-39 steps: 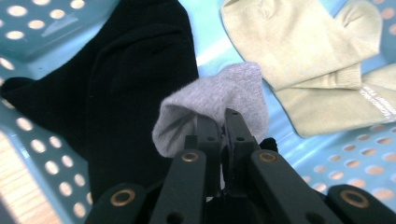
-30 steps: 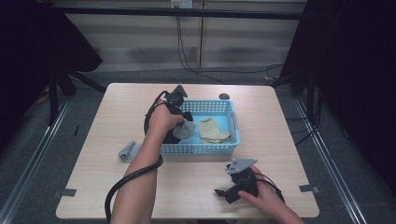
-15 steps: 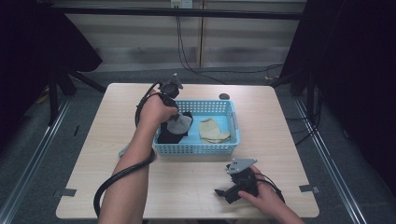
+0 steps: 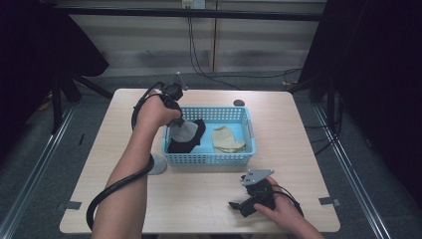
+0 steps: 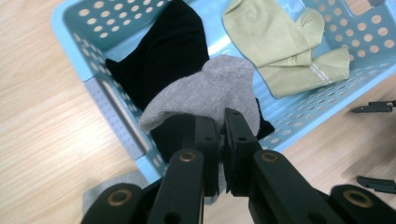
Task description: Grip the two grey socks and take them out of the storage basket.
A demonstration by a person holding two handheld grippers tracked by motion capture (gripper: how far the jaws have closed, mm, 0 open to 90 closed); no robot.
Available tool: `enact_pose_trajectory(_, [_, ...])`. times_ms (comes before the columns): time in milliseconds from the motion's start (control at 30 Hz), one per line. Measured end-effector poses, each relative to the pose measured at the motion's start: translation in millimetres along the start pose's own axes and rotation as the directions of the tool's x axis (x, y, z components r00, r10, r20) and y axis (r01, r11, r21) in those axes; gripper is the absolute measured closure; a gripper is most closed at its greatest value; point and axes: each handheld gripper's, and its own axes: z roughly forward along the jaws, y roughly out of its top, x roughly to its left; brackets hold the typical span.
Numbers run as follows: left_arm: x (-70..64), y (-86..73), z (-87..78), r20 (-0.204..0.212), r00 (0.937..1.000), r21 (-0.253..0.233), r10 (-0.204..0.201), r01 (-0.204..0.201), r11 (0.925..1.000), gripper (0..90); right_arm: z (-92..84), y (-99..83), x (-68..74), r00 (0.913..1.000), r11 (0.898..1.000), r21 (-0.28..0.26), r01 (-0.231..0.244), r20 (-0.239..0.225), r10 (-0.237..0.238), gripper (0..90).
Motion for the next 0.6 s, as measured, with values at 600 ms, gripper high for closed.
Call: enact_pose_trajectory(600, [24.5, -26.4, -29.7, -0.033, 0.9982, -0.030, -0.049, 0.048, 0.9984, 85.4, 0.1, 0.0, -0.1, 1.0000, 1.000, 0.000, 0.001, 0.001, -0.001, 0.0])
